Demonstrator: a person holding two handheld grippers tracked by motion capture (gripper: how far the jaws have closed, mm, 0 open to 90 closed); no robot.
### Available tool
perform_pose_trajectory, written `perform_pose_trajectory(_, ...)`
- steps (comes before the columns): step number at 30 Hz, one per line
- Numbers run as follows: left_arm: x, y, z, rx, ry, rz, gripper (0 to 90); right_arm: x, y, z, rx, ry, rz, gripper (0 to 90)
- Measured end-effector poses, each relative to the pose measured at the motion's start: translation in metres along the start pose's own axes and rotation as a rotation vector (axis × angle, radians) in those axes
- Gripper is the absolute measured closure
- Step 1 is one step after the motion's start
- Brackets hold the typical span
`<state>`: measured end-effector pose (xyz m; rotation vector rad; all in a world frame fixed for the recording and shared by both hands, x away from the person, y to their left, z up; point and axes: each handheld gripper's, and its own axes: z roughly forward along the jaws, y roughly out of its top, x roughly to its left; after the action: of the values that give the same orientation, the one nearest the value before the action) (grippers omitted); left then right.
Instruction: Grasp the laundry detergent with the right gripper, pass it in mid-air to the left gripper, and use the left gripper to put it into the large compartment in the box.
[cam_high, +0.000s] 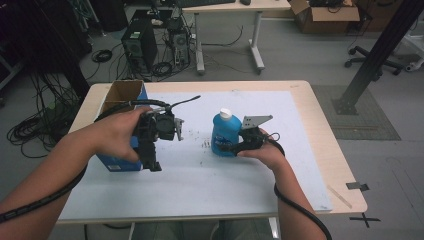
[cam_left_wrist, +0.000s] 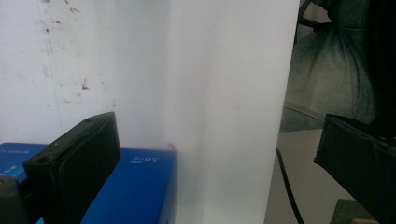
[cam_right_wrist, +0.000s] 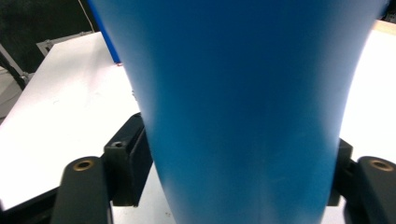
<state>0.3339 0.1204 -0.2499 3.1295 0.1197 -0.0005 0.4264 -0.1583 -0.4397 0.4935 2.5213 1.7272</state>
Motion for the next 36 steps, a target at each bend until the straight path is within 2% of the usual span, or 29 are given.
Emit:
perform_pose_trajectory(4,0.001,-0.001,0.001,-0.005,0.002,0.0,0.2,0.0,-0.002,-0.001,-0.014,-0.023,-0.014,38.9)
perform_pose_trajectory(10,0.001,-0.001,0.001,-0.002,0.0,-0.003,0.2,0.002,-0.002,-0.001,-0.014,-0.04,-0.036,41.5)
perform_pose_trajectory(17,0.0,0.002,-0.001,-0.002,0.003,0.001,0.2,0.003,-0.001,-0.002,-0.02,-0.054,-0.024,43.2)
perform_pose_trajectory(21,-0.001,0.002,-0.003,0.001,0.005,0.001,0.2,0.005,0.002,-0.004,-0.023,-0.038,-0.034,43.6)
perform_pose_trajectory(27,0.0,0.003,-0.006,-0.001,0.012,0.0,0.2,0.011,0.021,-0.021,-0.053,-0.014,-0.067,44.0)
perform_pose_trajectory(32,0.002,0.007,-0.009,-0.001,0.014,0.002,0.2,0.016,0.034,-0.033,-0.05,0.001,-0.089,44.0)
perform_pose_trajectory(36,0.004,0.011,-0.012,-0.005,0.018,0.001,0.2,0.024,0.043,-0.044,-0.051,0.033,-0.116,44.1)
